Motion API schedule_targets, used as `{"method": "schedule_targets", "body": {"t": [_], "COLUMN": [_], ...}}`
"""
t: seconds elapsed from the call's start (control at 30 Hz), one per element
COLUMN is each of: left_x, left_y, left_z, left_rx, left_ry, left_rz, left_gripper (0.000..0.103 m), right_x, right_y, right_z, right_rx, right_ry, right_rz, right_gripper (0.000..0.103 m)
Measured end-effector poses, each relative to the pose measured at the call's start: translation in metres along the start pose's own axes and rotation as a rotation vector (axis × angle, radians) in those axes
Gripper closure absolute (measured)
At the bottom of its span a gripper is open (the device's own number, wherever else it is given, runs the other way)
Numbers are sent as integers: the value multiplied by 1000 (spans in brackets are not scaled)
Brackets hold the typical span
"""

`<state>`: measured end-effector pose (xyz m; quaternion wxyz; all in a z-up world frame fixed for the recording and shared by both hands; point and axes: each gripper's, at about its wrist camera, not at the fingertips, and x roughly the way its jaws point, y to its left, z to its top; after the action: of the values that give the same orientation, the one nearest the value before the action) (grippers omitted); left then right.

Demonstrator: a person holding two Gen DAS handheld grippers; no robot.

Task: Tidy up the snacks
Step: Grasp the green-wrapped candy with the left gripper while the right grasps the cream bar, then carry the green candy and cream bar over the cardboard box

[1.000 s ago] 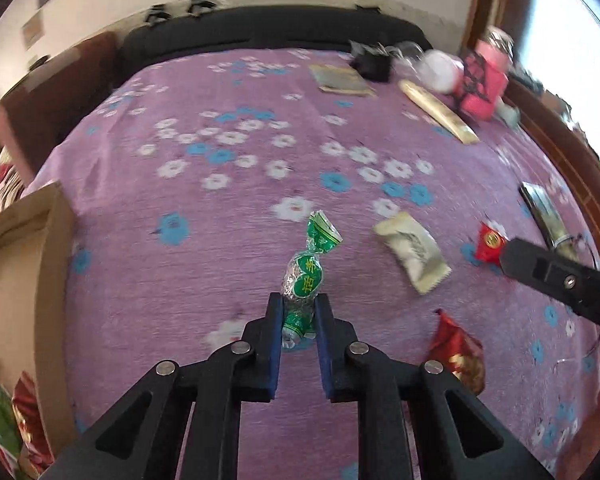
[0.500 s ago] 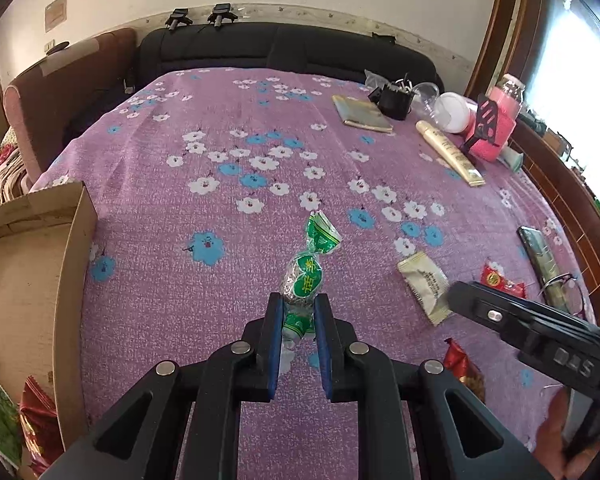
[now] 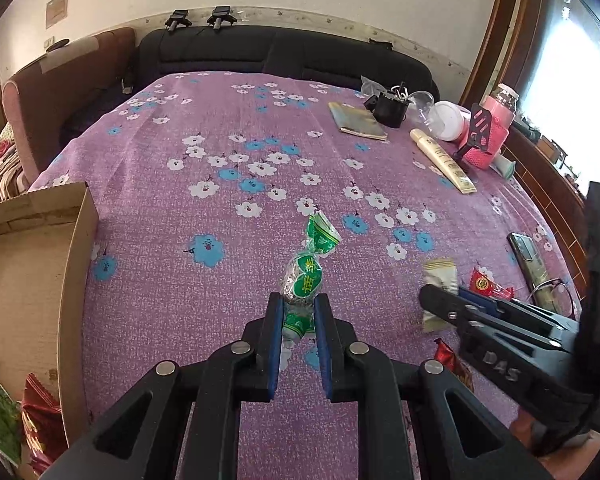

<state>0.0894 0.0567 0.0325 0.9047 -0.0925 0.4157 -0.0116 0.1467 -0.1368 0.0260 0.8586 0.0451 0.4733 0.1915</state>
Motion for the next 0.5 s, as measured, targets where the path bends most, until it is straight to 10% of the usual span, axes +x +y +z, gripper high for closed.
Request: {"method": "schedule_targets", "body": {"t": [0.5], "left_x": [-11], "left_y": [-1], "left_z": [1], "left_rx": [-7], "left_ry": [-63], "left_rz": [-43], "left_gripper": [88], "right_x": [-34], "right_y": [19], "right_z": [-8], "right_rx": [-14], "right_ry": [-92], "right_rz": [149], "right_gripper": [86]}}
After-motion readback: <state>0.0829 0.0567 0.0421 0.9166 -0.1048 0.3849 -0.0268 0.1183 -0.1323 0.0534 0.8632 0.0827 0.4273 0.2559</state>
